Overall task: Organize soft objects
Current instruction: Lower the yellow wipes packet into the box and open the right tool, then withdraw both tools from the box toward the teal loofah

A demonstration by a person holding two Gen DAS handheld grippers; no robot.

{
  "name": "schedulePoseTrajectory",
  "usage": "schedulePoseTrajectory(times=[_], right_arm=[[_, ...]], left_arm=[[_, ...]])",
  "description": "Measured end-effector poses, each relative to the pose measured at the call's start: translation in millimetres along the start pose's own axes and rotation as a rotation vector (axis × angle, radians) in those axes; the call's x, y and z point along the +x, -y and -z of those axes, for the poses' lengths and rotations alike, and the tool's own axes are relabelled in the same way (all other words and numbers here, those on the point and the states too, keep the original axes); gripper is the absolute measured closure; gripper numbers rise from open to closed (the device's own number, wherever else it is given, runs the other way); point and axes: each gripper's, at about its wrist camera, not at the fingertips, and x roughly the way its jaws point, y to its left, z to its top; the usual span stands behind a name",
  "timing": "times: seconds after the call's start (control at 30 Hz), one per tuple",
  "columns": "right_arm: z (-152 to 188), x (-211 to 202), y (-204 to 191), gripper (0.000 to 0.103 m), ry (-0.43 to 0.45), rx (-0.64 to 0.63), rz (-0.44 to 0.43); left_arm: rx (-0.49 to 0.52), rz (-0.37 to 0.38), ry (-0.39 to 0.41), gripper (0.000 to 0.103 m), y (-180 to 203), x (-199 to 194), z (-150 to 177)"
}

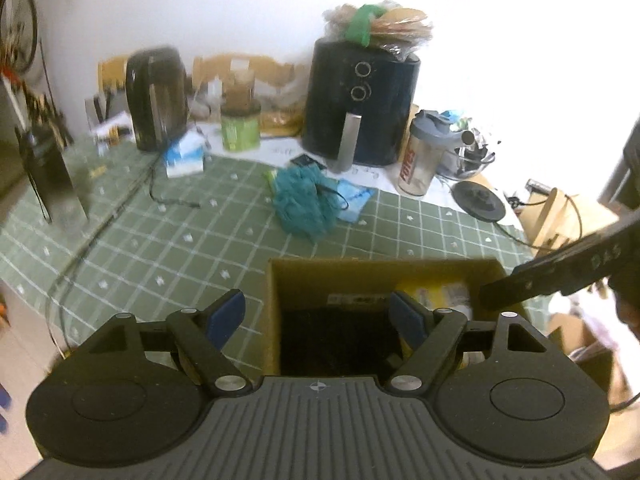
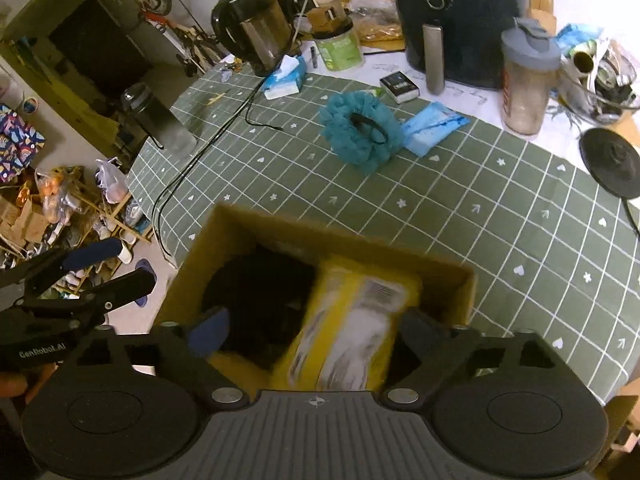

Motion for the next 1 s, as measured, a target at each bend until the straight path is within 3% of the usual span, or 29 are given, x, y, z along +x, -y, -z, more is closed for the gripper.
schedulePoseTrajectory(times=[0.17, 0.77, 1.0], right_arm=[[4, -2, -5, 0.000, 0.017, -0.032, 0.033], [21, -4, 6, 0.000, 0.129, -0.025, 0.242], [13, -2, 9, 0.000, 0.142, -0.017, 0.273]], left_arm=[[0.052, -0.011, 0.007, 0.024, 8, -1, 3], [0.074, -0.008, -0.027, 0.024, 4, 2, -6], [0.089, 0.002, -0.021, 0.024, -4, 12, -23]])
